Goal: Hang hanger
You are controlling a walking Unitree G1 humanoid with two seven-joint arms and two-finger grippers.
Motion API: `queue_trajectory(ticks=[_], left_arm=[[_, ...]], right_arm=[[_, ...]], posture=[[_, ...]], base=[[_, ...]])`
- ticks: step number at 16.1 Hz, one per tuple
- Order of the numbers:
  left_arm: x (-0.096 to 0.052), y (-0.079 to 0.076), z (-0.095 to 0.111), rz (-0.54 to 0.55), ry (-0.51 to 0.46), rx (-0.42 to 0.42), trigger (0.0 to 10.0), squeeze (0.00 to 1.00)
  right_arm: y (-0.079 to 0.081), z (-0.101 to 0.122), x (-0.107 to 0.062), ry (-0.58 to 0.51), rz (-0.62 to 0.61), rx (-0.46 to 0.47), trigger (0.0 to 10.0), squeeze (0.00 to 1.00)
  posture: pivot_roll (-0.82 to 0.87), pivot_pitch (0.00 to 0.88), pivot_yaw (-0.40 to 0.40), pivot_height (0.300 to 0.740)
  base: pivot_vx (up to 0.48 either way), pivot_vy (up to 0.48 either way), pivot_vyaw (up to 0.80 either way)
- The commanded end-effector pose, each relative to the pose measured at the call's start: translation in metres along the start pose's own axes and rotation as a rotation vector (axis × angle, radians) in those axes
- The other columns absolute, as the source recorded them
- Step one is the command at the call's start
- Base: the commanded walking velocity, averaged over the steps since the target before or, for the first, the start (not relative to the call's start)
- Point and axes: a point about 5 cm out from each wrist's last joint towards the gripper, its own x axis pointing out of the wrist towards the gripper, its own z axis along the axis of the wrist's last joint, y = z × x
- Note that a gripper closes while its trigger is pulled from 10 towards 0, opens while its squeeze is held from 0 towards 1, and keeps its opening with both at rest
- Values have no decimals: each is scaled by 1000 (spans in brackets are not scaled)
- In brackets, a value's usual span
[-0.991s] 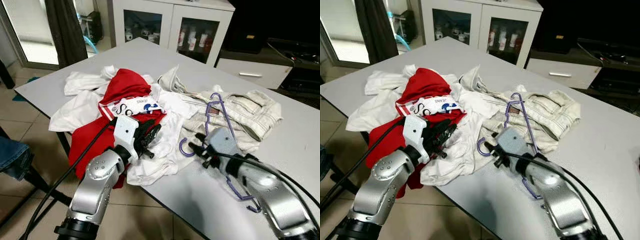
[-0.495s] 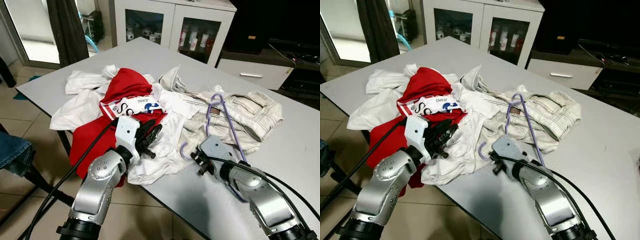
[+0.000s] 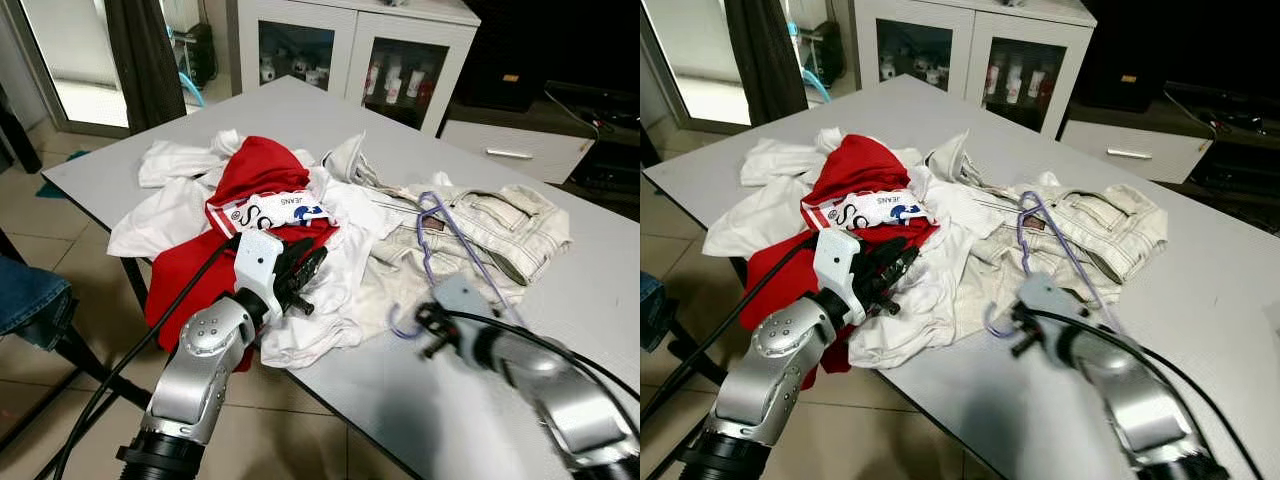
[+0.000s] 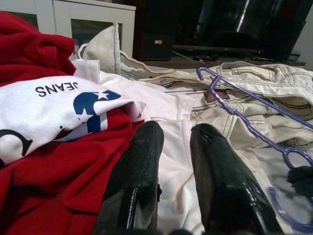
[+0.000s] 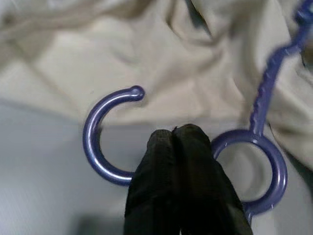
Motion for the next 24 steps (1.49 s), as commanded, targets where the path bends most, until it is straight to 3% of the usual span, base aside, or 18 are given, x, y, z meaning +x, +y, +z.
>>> queue_trajectory(ticks=[1, 4, 8, 13, 14, 15, 18, 21, 24], left_arm=[[4, -3, 2, -20, -5, 14, 10000, 0], [6, -4, 1, -29, -4, 13, 10000, 0], [6, -4, 1, -34, -3, 13, 10000, 0], [6, -4, 1, -31, -3, 14, 10000, 0], [6, -4, 1, -31, -3, 15, 10000, 0], [6, -3, 1, -31, -3, 16, 10000, 0], [6, -3, 1, -30, -4, 18, 10000, 0], [7, -3, 2, -29, -6, 22, 10000, 0], [6, -3, 2, -23, -7, 23, 10000, 0]], right_arm=[[-9, -4, -6, 23, -23, 18, 0, 0], [-26, -13, -24, 55, -58, 50, 0, 0], [-35, -15, -38, 63, -48, 55, 0, 0], [-23, -15, -55, 50, 131, -1, 0, 0], [-21, -4, -55, -19, 154, 10, 4118, 0], [-22, 12, -54, -116, 158, 50, 10000, 0], [-28, 32, -46, -235, 120, 102, 10000, 0], [-49, 34, -20, -222, -115, 166, 10000, 0], [-49, 30, -2, -206, -199, 216, 10000, 0]], posture=[[-29, 0, -76, 740], [-44, 0, -70, 740], [-52, 0, -64, 740], [-51, 0, -64, 740], [-48, 0, -64, 740], [-47, 0, -62, 740], [-45, 0, -60, 740], [-31, 0, -61, 740], [-24, 0, -62, 740]], base=[[0, 0, 0], [0, 0, 0], [0, 0, 0], [0, 0, 0], [0, 0, 0], [0, 0, 0], [0, 0, 0], [0, 0, 0], [0, 0, 0]])
